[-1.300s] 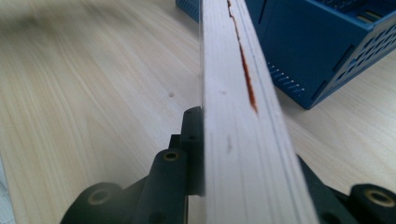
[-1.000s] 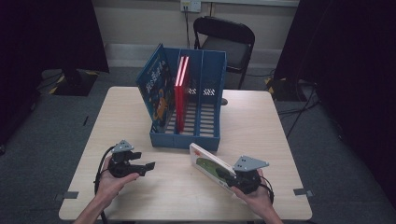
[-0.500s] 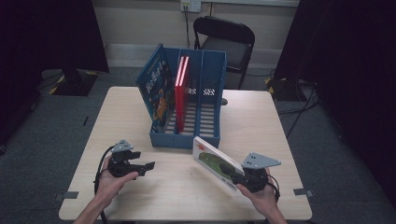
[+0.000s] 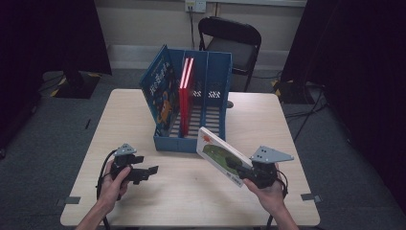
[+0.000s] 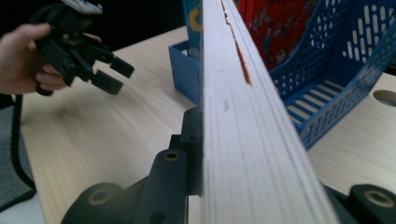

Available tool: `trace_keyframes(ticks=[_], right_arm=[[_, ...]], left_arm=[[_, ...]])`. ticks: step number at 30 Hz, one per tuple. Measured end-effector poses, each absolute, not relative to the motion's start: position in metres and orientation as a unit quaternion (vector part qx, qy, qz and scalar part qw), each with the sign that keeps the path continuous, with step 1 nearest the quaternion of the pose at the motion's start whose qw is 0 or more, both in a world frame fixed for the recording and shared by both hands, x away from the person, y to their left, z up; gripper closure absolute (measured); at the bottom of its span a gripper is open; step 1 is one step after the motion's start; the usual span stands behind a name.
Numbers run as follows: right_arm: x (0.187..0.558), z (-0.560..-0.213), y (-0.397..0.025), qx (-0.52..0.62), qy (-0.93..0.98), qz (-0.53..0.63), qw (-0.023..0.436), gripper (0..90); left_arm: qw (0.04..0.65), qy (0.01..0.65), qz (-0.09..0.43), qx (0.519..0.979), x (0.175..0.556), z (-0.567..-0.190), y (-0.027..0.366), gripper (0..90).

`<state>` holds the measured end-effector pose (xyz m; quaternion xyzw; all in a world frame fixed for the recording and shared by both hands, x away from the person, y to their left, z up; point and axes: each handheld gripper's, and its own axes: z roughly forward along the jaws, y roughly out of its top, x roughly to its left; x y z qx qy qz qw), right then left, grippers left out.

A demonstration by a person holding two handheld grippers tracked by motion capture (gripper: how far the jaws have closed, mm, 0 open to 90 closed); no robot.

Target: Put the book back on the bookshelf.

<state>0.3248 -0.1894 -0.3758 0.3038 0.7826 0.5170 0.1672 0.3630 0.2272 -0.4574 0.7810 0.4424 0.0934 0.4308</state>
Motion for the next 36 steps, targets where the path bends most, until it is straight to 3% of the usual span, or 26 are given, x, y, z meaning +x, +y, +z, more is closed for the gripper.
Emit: trace_keyframes(ticks=[10,36], right_arm=[[0.336,-0.355,-0.184,0.309,0.772,0.523,0.189,76.7],[0.378,-0.338,-0.169,0.377,0.740,0.502,0.241,76.7]], left_arm=[[0.432,0.443,0.101,0.779,0.362,-0.457,0.227,15.7],[0.428,0.442,0.103,0.781,0.362,-0.457,0.227,15.7]])
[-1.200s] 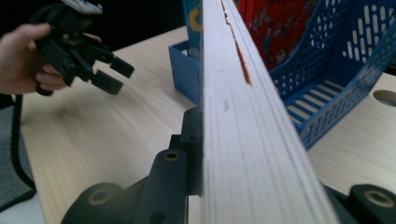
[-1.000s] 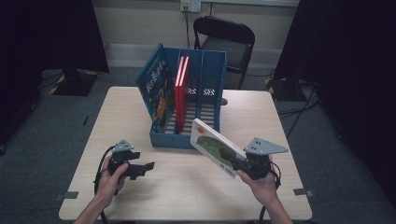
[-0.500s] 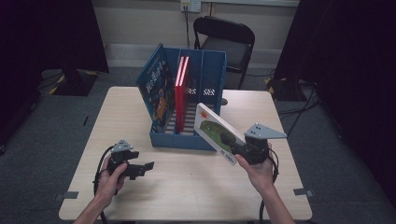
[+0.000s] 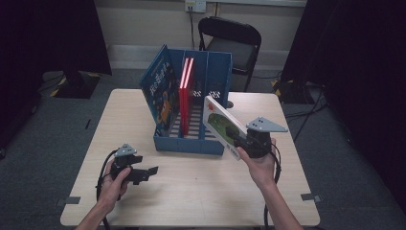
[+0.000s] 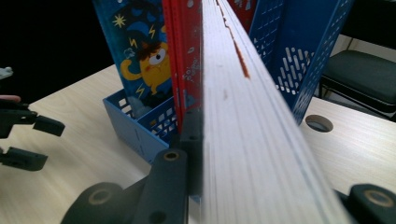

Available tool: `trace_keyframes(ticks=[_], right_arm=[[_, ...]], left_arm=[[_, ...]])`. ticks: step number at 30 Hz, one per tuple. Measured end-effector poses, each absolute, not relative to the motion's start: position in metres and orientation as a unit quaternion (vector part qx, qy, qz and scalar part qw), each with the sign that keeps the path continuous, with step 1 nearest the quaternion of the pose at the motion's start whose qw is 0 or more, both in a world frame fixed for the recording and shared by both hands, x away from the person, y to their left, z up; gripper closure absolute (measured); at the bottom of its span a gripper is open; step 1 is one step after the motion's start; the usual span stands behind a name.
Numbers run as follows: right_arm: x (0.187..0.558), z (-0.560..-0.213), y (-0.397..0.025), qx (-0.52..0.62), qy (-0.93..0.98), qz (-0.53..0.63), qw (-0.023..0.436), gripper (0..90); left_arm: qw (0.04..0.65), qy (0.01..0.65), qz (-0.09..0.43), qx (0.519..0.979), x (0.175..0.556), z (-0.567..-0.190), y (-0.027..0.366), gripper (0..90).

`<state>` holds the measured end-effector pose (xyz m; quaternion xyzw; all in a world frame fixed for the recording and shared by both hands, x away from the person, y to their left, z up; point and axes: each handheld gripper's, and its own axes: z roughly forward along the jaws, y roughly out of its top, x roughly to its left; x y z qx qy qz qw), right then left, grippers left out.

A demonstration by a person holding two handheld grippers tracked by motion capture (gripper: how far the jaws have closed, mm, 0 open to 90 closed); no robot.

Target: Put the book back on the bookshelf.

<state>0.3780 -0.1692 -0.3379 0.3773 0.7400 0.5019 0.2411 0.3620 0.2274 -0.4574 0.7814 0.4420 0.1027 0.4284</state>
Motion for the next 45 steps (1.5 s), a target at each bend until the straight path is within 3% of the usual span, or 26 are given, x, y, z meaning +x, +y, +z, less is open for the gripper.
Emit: trace_keyframes(ticks=[16,45], right_arm=[[0.404,-0.341,-0.149,0.421,0.720,0.470,0.290,76.7],[0.460,-0.342,-0.113,0.492,0.676,0.448,0.316,76.7]], left_arm=[[0.426,0.442,0.104,0.783,0.362,-0.458,0.227,15.8],[0.419,0.449,0.100,0.783,0.363,-0.459,0.228,16.0]])
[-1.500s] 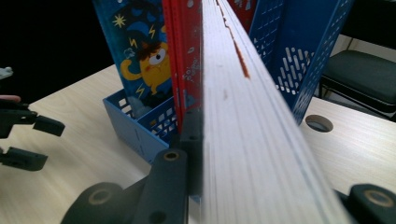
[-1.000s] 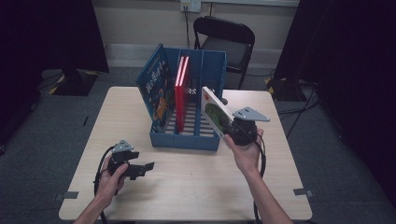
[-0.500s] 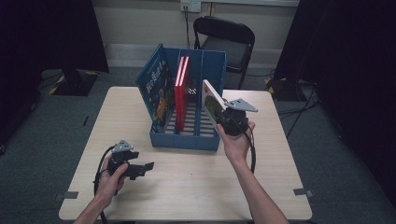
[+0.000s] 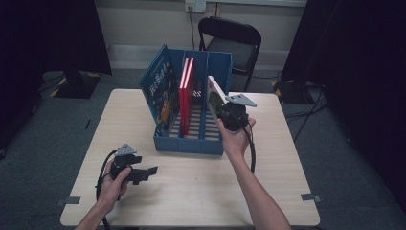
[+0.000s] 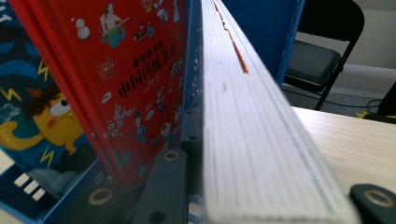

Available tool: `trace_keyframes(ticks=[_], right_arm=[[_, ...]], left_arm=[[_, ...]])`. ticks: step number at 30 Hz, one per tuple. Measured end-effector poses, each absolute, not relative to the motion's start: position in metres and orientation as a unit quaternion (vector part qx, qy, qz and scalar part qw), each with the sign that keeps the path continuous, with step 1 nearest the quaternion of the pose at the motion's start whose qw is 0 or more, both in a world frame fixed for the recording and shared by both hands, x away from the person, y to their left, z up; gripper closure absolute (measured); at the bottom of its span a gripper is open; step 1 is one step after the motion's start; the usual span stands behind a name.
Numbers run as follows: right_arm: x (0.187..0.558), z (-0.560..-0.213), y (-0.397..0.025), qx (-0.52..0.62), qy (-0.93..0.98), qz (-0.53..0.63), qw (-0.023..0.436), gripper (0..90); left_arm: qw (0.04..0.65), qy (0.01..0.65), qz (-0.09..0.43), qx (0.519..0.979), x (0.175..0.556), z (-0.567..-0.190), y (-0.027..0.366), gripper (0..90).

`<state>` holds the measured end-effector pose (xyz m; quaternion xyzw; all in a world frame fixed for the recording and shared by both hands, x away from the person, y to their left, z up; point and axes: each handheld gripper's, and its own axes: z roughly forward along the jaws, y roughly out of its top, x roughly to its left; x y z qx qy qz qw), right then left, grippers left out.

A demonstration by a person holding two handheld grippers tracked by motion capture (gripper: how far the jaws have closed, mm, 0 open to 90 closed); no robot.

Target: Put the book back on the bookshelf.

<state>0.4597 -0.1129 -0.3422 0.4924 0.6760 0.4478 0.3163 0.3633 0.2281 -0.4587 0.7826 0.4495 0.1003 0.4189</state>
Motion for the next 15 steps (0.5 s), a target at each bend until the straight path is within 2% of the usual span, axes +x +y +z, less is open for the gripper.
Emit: trace_keyframes(ticks=[15], right_arm=[[0.483,-0.353,-0.096,0.518,0.660,0.436,0.326,76.7]], left_arm=[[0.419,0.450,0.099,0.783,0.364,-0.459,0.228,16.1]])
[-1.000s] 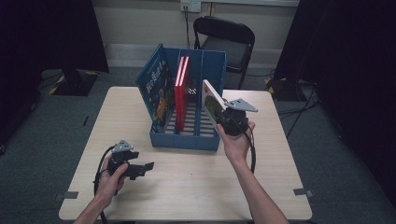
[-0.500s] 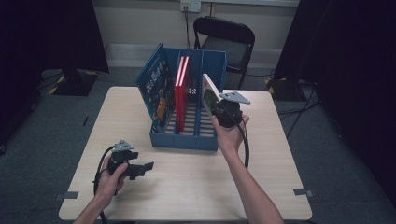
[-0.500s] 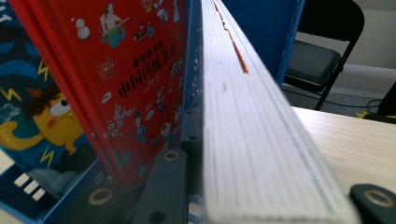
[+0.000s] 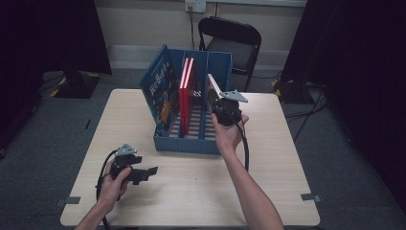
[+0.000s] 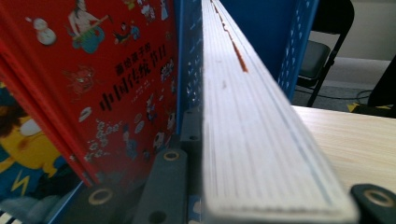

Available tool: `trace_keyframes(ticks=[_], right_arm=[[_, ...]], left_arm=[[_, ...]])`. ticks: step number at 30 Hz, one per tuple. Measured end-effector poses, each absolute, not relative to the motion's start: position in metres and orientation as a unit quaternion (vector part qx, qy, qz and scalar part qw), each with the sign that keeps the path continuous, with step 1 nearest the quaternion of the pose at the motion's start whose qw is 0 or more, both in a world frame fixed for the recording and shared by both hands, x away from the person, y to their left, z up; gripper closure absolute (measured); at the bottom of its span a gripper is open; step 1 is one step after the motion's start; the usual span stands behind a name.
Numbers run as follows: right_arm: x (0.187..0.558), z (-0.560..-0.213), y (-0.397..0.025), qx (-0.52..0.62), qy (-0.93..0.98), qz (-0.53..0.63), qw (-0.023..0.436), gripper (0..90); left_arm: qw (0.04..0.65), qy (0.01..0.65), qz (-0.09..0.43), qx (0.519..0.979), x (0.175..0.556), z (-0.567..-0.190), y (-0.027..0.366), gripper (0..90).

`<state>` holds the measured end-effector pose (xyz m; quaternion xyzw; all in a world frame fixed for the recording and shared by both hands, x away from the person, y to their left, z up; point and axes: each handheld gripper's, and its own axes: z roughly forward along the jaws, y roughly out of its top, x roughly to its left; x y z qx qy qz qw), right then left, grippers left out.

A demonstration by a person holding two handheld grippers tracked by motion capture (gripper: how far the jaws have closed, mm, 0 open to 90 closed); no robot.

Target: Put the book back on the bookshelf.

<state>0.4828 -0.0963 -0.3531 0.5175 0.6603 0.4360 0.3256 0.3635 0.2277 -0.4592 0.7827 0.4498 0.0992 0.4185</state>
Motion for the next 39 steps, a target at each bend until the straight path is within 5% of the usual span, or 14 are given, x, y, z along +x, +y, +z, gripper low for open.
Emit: trace_keyframes(ticks=[39], right_arm=[[0.494,-0.418,-0.088,0.551,0.686,0.378,0.288,76.3]], left_arm=[[0.408,0.451,0.099,0.788,0.364,-0.461,0.225,16.8]])
